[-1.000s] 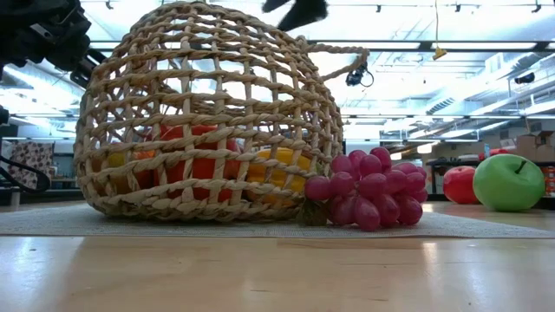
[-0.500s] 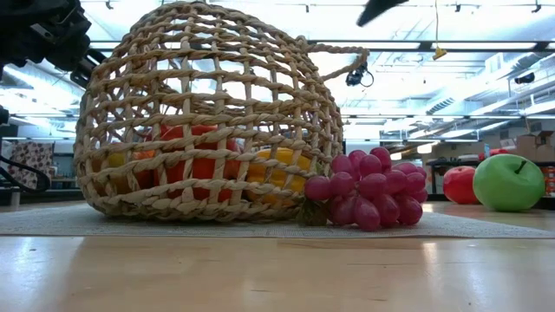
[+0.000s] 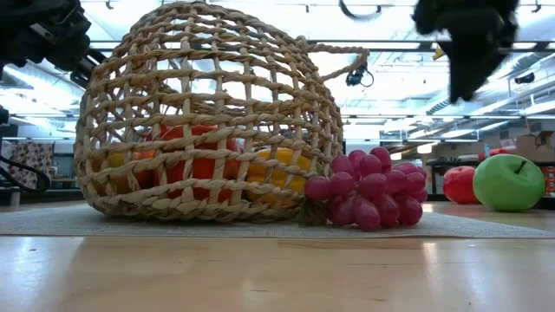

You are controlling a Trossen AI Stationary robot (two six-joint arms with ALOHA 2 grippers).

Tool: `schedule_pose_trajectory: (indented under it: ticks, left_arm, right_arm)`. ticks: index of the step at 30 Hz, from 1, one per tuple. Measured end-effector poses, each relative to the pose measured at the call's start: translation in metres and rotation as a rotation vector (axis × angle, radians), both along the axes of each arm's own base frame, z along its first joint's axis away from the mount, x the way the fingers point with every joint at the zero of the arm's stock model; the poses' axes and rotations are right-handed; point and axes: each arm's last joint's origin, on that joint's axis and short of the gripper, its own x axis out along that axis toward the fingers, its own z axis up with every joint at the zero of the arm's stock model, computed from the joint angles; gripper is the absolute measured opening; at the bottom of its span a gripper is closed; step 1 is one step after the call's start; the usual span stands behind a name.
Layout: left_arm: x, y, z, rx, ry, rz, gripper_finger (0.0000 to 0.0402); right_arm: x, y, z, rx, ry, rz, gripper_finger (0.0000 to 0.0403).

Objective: Build produce basket
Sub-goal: Put the green apple into the brown basket

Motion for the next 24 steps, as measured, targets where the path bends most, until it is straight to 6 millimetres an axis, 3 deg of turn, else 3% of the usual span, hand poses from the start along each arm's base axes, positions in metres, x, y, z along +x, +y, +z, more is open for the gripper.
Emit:
schedule_pose_trajectory:
  ticks: [5, 9, 19, 24]
  left_arm:
    - [0.000, 0.000, 0.000, 0.000, 0.000, 0.000, 0.0121]
    - [0.000, 0.000, 0.000, 0.000, 0.000, 0.000, 0.0121]
    - [0.000, 0.000, 0.000, 0.000, 0.001, 0.000, 0.0121]
    - [0.000, 0.000, 0.000, 0.000, 0.000, 0.000, 0.0121]
  right_arm:
    - [-0.033, -0.013, -0.018, -0.009, -0.040, -0.113, 0.0378]
    - [-0.049, -0.020, -0.036, -0.033, -0.091, -0.181, 0.0382]
    - [-0.065, -0.028, -0.089, -0.096, -0.189, -0.290, 0.0399]
    - [-0.063, -0.027, -0.102, -0.076, -0.194, -0.305, 0.0398]
